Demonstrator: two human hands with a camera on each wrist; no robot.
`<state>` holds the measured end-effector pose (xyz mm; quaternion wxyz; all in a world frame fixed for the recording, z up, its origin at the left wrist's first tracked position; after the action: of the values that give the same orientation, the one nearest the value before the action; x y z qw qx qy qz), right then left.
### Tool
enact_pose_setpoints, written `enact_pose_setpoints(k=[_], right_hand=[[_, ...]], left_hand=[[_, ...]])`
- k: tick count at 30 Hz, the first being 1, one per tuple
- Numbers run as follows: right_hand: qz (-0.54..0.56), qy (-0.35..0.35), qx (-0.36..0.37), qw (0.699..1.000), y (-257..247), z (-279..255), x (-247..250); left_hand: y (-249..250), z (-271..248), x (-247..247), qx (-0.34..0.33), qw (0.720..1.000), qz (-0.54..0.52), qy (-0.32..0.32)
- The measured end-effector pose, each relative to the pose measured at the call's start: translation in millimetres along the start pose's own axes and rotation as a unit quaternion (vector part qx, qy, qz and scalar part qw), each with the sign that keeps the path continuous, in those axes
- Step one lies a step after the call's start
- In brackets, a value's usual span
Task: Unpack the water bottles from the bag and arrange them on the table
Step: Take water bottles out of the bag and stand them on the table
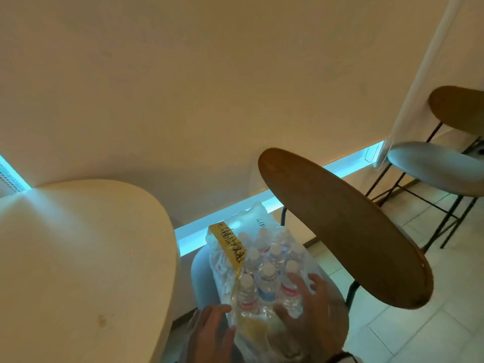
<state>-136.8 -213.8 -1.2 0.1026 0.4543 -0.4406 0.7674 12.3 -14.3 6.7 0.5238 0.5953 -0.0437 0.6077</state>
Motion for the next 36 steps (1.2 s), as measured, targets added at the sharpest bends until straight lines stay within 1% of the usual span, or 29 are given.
enact_pose_setpoints(k=[1, 3, 4, 5, 6, 8, 10, 12, 13, 14, 15, 17, 18, 20, 22, 25, 27, 28, 30, 31, 33, 34, 35, 36], right_hand=[[0.007, 0.006, 0.004, 1.000, -7.9, 4.3, -2.9], [-0.006, 0.019, 0.062, 0.998, -18.3, 9.8, -15.2], [-0.029, 0.021, 0.082, 0.996, -19.0, 11.2, -22.2], [-0.046, 0.003, 0.075, 0.996, -18.4, 15.5, -28.0], [-0.044, -0.008, 0.055, 0.997, -18.2, 19.9, -32.9], [0.003, -0.008, -0.005, 1.000, -9.9, 26.6, -47.3], [0.019, 0.002, -0.027, 0.999, -6.2, 30.8, -55.3], [0.040, 0.047, -0.002, 0.998, -12.8, 34.0, -48.0], [0.064, 0.075, 0.016, 0.995, -12.7, 35.3, -46.1], [0.082, 0.086, 0.036, 0.992, -14.0, 34.7, -42.6], [0.090, 0.089, 0.054, 0.990, -12.0, 34.4, -43.2], [0.088, 0.059, 0.043, 0.993, -4.8, 33.2, -48.2], [0.085, 0.042, 0.024, 0.995, 0.5, 32.1, -49.4], [0.086, 0.036, 0.014, 0.996, 9.8, 26.7, -53.1], [0.089, 0.035, 0.020, 0.995, 13.6, 22.9, -49.8], [0.100, 0.037, 0.022, 0.994, 20.0, 17.3, -44.1], [0.107, 0.034, 0.022, 0.993, 22.6, 14.7, -33.2], [0.107, 0.034, 0.012, 0.994, 21.4, 12.9, -22.3], [0.079, 0.066, 0.015, 0.995, 23.6, 19.0, 1.5], [0.068, 0.093, 0.043, 0.992, 22.2, 22.1, 16.6], [0.053, 0.162, 0.094, 0.981, 5.9, 27.1, 53.1], [0.046, 0.162, 0.100, 0.981, -4.9, 27.8, 75.1], [0.062, 0.137, 0.112, 0.982, -19.8, 26.2, 88.6], [0.087, 0.097, 0.133, 0.983, -38.4, 22.4, 105.4]], left_hand=[[25.9, 16.1, -6.6, -0.015, 0.999, -0.019, -0.034], [50.5, 35.3, -25.0, -0.021, 0.998, 0.029, -0.056], [59.2, 43.2, -31.2, -0.012, 0.995, 0.065, -0.068], [64.7, 49.6, -35.2, 0.022, 0.991, 0.092, -0.090], [63.2, 54.8, -39.8, 0.040, 0.986, 0.134, -0.094], [63.6, 67.4, -46.7, 0.040, 0.972, 0.197, -0.125], [60.5, 74.0, -52.6, 0.034, 0.964, 0.221, -0.144], [57.8, 76.6, -55.8, 0.022, 0.958, 0.245, -0.151], [56.4, 78.5, -55.6, 0.016, 0.959, 0.247, -0.140], [55.4, 78.7, -55.6, 0.012, 0.960, 0.246, -0.135], [54.7, 78.2, -55.1, 0.013, 0.956, 0.257, -0.143], [58.1, 72.7, -54.3, 0.008, 0.952, 0.252, -0.172], [60.0, 70.4, -54.2, -0.012, 0.954, 0.253, -0.160], [61.8, 65.3, -53.6, -0.038, 0.956, 0.254, -0.140], [61.9, 61.1, -51.9, -0.049, 0.961, 0.246, -0.117], [63.3, 57.9, -44.3, -0.047, 0.965, 0.241, -0.096], [68.1, 55.2, -34.8, -0.058, 0.970, 0.230, -0.054], [72.1, 52.9, -29.6, -0.058, 0.974, 0.215, -0.029], [80.6, 45.0, -20.7, -0.044, 0.986, 0.162, 0.016], [86.6, 39.2, -14.9, -0.039, 0.992, 0.113, 0.031], [102.3, 29.6, 0.1, -0.024, 0.999, 0.009, 0.027], [110.1, 25.5, 9.7, -0.016, 0.999, -0.010, 0.043], [119.5, 21.6, 21.7, -0.010, 0.997, -0.023, 0.066], [133.0, 16.9, 37.6, -0.014, 0.993, -0.027, 0.112]])
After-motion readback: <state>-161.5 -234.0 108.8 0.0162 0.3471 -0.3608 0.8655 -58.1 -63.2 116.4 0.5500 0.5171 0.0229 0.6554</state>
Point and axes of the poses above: each hand's wrist, its own z-axis towards the middle knuckle, its own x-axis out of the back of the hand, y = z × x, the point moved 2 cm from there along z, towards the middle knuckle, and after that the axes turned 5 degrees about x, right-handed, at the moved point
